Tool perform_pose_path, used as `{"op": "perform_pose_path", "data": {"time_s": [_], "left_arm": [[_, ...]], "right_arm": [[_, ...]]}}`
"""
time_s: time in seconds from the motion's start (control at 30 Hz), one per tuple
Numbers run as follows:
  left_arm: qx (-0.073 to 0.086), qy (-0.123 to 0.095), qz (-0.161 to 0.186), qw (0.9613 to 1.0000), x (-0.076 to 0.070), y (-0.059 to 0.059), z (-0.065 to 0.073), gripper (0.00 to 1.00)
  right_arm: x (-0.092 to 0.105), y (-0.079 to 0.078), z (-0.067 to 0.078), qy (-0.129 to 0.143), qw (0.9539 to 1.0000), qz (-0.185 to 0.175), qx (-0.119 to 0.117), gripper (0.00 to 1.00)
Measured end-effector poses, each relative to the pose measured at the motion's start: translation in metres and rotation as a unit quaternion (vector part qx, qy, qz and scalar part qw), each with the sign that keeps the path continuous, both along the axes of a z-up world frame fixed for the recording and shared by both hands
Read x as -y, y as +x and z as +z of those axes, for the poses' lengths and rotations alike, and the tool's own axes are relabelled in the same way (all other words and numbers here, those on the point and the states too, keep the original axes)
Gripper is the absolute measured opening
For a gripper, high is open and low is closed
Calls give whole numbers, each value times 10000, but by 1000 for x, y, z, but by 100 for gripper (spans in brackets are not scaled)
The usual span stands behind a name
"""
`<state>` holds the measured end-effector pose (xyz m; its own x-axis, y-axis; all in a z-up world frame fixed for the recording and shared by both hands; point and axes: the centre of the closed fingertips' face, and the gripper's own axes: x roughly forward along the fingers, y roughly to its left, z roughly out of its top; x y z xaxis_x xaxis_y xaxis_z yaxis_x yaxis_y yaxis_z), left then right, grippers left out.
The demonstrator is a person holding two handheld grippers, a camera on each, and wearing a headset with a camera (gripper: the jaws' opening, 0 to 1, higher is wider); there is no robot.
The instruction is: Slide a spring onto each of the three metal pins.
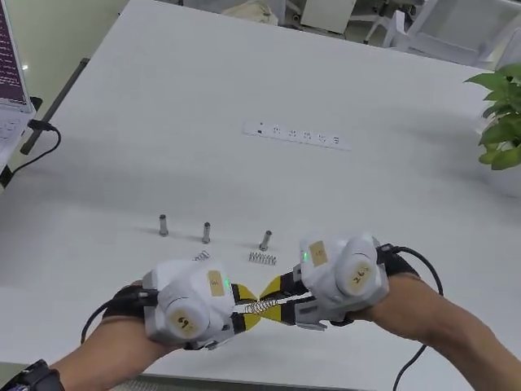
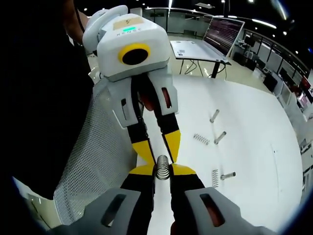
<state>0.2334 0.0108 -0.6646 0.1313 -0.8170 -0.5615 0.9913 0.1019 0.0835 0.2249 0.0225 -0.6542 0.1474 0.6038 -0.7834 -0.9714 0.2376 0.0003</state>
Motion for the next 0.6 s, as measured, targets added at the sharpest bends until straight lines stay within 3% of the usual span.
{"op": "perform_pose_path", "data": {"time_s": [0.13, 0.27, 0.37, 0.6], "left_arm": [[-203, -103, 254, 9994, -9, 7, 0, 9], [-237, -40, 455, 9987, -20, 14, -2, 13], [-345, -161, 700, 9968, -27, 21, 1, 13], [-424, -301, 1114, 9924, -41, 39, 6, 16]], "right_arm": [[2, 2, 0, 30, 10000, -76, 33, 8], [9, 7, -3, 19, 9997, -217, 64, 8], [13, 9, -3, 47, 9995, -292, 52, 8], [22, 15, -4, -37, 9993, -377, 54, 8]]}}
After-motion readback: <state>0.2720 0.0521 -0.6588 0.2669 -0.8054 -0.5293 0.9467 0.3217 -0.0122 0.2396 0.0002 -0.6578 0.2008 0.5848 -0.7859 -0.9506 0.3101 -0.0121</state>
